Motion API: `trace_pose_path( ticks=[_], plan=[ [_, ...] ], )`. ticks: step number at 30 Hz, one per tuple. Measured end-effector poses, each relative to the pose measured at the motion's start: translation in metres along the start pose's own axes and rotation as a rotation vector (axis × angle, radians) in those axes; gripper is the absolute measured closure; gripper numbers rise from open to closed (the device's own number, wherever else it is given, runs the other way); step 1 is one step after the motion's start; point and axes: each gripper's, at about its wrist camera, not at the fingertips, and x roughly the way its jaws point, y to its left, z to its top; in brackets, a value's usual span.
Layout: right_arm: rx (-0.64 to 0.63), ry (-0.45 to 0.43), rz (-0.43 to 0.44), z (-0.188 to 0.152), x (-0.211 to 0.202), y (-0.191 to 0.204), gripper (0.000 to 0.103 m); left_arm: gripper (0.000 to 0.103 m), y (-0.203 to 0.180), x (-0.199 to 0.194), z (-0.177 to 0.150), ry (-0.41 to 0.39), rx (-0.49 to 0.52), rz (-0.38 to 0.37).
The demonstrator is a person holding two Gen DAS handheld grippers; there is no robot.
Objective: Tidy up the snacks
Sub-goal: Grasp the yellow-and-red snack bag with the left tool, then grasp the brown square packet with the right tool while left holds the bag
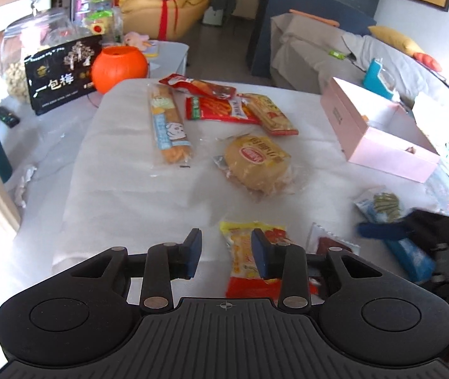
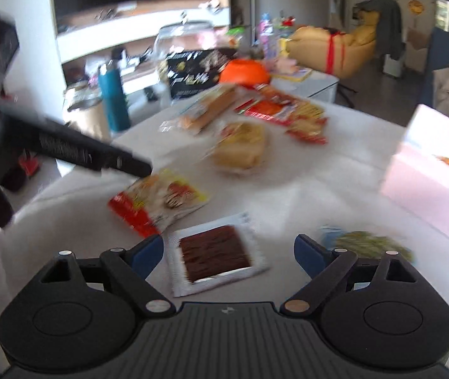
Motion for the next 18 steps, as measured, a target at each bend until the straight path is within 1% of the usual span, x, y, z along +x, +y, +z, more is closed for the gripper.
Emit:
trace_pose_path(
  ticks=[2,3,5,7,11,13,14,15,18],
  plan=[
    [-0.017,0.02,0.004,-0.001,0.006,0.002,0.032,0.064,-0.004,-0.001,-0.002,0.008,0.011,-0.012],
    [-0.014,0.02,0.002,0.0,0.004,0.0,0.041,0.064,-0.007,0.001,-0.003,0.012,0.019,-0.018],
    [-0.031,0.028,-0.008,0.0,0.0,-0.002,0.042,0.064,-0.013,0.008,-0.006,0.025,0.026,-0.029],
    [-0.046,0.027,-0.043,-0.006,-0.003,-0.006,0.042,0.064,-0.023,0.017,-0.008,0.039,0.045,-0.031],
    [-0.043,0.008,-0.077,-0.02,-0.019,-0.025,0.039,0.062,-0.049,0.03,-0.011,0.037,0.122,-0.063],
    [-0.047,-0.003,-0.129,-0.028,-0.025,-0.031,0.027,0.059,-0.062,0.035,-0.011,0.03,0.175,-0.063],
    [-0.042,-0.008,-0.154,-0.032,-0.029,-0.035,0.018,0.059,-0.067,0.036,-0.011,0.023,0.199,-0.056],
    [-0.024,-0.01,-0.163,-0.037,-0.032,-0.04,0.015,0.056,-0.072,0.037,-0.012,0.014,0.227,-0.042],
    [0.08,0.002,-0.123,-0.044,-0.037,-0.055,0.015,0.054,-0.079,0.04,-0.012,-0.001,0.277,-0.016]
  ],
)
